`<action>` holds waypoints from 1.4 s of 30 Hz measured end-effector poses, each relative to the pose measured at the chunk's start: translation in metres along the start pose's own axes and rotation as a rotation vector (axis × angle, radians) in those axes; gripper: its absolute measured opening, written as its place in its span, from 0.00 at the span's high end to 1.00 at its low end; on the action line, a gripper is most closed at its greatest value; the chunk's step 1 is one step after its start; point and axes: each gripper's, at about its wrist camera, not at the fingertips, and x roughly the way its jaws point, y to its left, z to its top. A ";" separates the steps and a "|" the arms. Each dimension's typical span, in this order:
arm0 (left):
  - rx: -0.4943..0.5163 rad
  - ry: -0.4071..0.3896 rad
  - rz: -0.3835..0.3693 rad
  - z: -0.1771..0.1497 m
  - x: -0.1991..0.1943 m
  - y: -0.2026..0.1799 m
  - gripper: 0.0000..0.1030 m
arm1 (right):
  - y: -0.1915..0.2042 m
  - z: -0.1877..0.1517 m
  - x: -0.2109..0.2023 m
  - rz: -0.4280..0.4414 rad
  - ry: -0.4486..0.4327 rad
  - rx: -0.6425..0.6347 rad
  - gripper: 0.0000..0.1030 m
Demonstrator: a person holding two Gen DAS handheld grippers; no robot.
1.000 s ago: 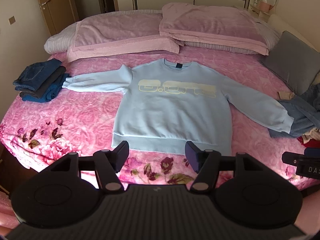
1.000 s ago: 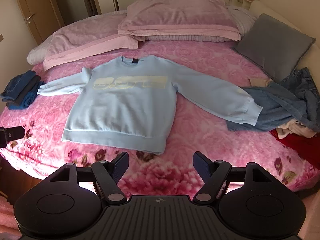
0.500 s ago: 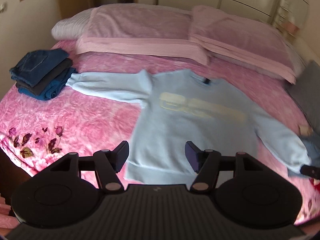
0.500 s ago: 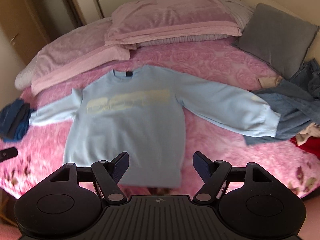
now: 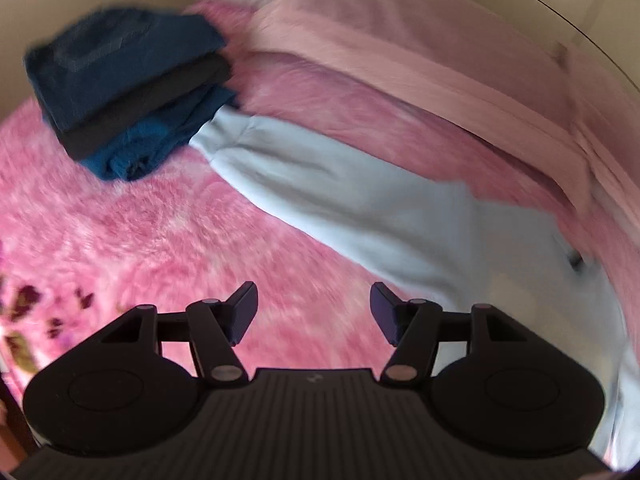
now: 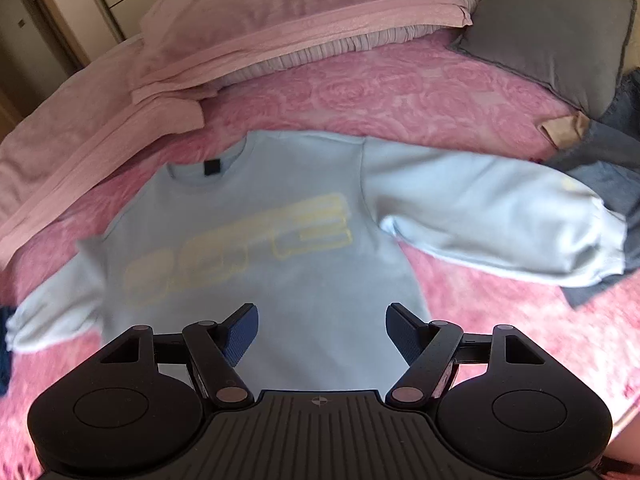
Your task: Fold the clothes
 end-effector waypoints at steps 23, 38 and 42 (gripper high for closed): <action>-0.280 -0.261 -0.150 0.061 0.138 0.055 1.00 | 0.009 -0.030 0.130 -0.096 0.071 -0.077 0.28; 0.717 0.041 -0.702 -0.131 0.028 -0.253 0.70 | -0.074 0.020 0.105 -0.064 -0.062 0.091 0.28; 0.712 0.137 -0.607 -0.153 0.049 -0.229 0.71 | -0.093 0.021 0.108 -0.005 -0.061 0.157 0.28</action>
